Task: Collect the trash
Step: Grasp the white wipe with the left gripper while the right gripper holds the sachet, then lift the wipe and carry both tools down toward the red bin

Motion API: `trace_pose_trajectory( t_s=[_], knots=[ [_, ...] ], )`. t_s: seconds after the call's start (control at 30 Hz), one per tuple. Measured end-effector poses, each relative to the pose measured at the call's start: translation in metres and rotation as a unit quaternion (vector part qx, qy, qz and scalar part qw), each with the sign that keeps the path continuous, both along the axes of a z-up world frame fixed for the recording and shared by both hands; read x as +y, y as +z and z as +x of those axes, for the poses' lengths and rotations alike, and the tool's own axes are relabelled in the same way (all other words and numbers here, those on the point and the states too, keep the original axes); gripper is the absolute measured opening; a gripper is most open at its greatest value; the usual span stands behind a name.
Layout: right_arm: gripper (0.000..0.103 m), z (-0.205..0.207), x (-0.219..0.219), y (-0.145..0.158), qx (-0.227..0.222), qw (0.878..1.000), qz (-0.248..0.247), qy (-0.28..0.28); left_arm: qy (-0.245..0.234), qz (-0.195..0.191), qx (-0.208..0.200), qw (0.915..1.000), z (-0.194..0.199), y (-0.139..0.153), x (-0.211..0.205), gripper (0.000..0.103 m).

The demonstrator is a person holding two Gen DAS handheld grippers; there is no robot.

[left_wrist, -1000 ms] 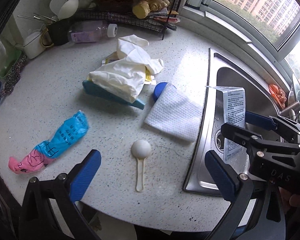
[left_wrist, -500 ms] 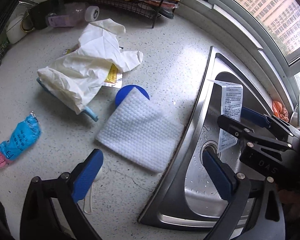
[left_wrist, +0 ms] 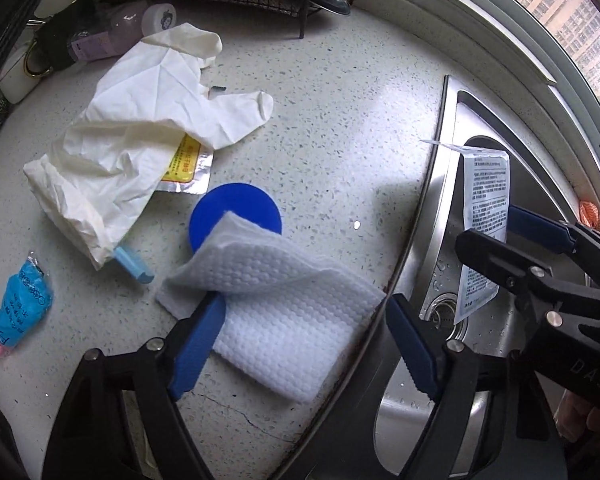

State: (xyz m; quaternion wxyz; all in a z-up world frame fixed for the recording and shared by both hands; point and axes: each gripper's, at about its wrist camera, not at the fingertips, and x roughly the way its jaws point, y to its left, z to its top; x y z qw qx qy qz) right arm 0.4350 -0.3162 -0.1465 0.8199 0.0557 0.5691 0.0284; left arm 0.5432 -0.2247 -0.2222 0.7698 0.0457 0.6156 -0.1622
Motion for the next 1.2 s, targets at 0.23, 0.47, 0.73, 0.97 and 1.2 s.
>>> trace_pose_trajectory(
  t_s=[0.23, 0.47, 0.73, 0.97, 1.2],
  knots=[
    [0.059, 0.000, 0.002, -0.004, 0.002, 1.000, 0.003, 0.005, 0.042, 0.015, -0.013, 0.9989, 0.001, 0.002, 0.028, 0.007],
    [0.059, -0.001, 0.009, 0.000, -0.001, 1.000, 0.013, 0.017, 0.047, -0.007, -0.015, 0.9987, 0.001, 0.005, 0.045, 0.002],
    [0.059, 0.004, 0.009, 0.001, -0.004, 1.000, 0.019, 0.016, 0.033, 0.003, -0.035, 0.9988, 0.008, 0.020, 0.065, 0.047],
    [0.059, 0.007, 0.013, -0.003, 0.000, 0.999, 0.026, 0.021, 0.014, -0.001, -0.023, 0.9996, 0.018, 0.010, 0.055, 0.051],
    [0.059, 0.008, 0.012, -0.007, 0.004, 0.999, 0.031, 0.018, -0.006, -0.010, -0.011, 0.9999, 0.019, 0.004, 0.039, 0.024]
  ],
)
